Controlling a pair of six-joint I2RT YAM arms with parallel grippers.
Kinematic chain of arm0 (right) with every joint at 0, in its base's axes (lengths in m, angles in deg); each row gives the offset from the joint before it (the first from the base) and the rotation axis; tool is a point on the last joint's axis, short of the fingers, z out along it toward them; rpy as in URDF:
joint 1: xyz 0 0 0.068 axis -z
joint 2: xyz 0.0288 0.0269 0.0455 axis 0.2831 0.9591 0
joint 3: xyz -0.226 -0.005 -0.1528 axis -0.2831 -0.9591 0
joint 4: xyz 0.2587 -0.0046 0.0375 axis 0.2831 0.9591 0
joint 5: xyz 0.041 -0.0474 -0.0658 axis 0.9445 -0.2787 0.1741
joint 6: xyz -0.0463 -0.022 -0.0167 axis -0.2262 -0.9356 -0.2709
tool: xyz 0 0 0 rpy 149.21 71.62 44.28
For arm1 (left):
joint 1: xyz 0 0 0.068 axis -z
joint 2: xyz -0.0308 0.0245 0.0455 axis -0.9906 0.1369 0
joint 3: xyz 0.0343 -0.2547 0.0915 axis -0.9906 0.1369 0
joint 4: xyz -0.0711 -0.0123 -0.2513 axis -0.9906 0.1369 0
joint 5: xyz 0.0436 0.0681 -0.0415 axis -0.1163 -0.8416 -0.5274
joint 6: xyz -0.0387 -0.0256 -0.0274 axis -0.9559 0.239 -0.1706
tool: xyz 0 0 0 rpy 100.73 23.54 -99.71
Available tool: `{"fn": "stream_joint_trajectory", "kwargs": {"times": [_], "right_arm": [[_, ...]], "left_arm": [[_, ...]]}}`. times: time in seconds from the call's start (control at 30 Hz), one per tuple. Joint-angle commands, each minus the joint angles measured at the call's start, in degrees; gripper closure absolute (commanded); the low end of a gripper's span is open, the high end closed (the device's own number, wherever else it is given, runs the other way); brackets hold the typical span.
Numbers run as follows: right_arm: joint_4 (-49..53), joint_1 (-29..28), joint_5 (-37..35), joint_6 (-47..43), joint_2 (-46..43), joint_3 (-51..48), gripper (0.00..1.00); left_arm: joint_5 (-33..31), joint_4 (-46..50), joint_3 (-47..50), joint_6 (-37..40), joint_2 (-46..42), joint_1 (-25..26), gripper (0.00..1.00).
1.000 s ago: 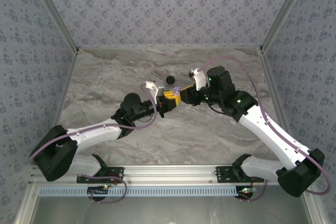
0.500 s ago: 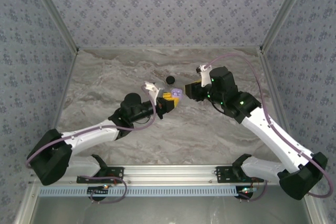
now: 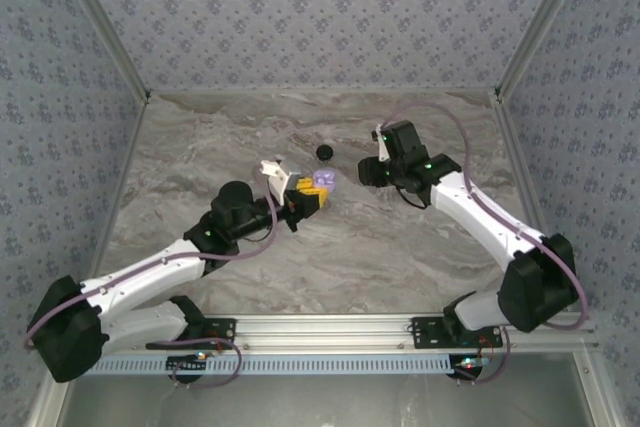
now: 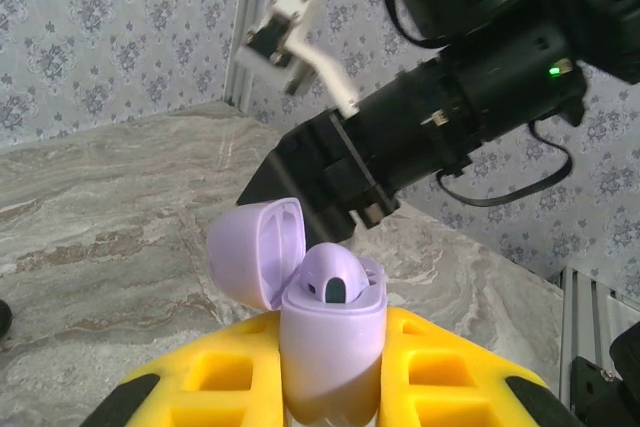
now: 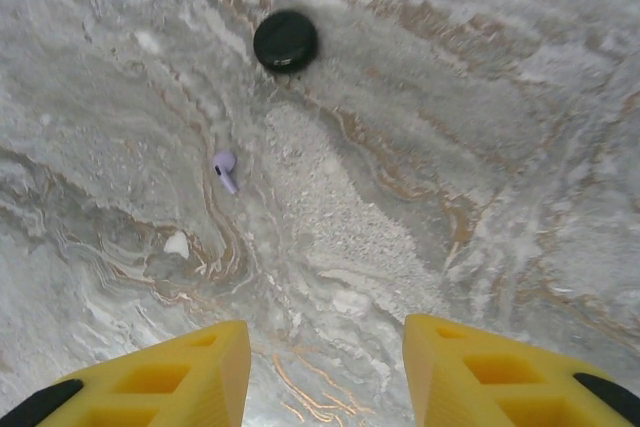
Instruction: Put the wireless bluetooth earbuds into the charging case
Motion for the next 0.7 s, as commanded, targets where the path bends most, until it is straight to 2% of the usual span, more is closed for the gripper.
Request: {"fn": "stream_joint_trajectory", "kwargs": {"times": [0.0,0.23,0.47,0.67], "right_arm": [[-0.7,0.3,5.1,-3.5,3.9,2.2,0.55],[-0.1,-0.2,13.5,-6.4,15.8,8.9,0.59],[3.2,-2.0,13.5,-8.0,24.9,15.9,0.67],[5.2,-3.8,13.5,-10.2,31.2,20.5,0.68]], "left_arm": [[-1.1,2.7,0.9,1.3,-3.0,0.4,0.89],[-3.1,7.1,2.1,2.4,-8.5,0.5,0.89],[-4.7,9.0,3.1,2.5,-11.7,0.5,0.89],[-5.1,9.8,3.3,2.3,-12.7,0.4,0.89]]}}
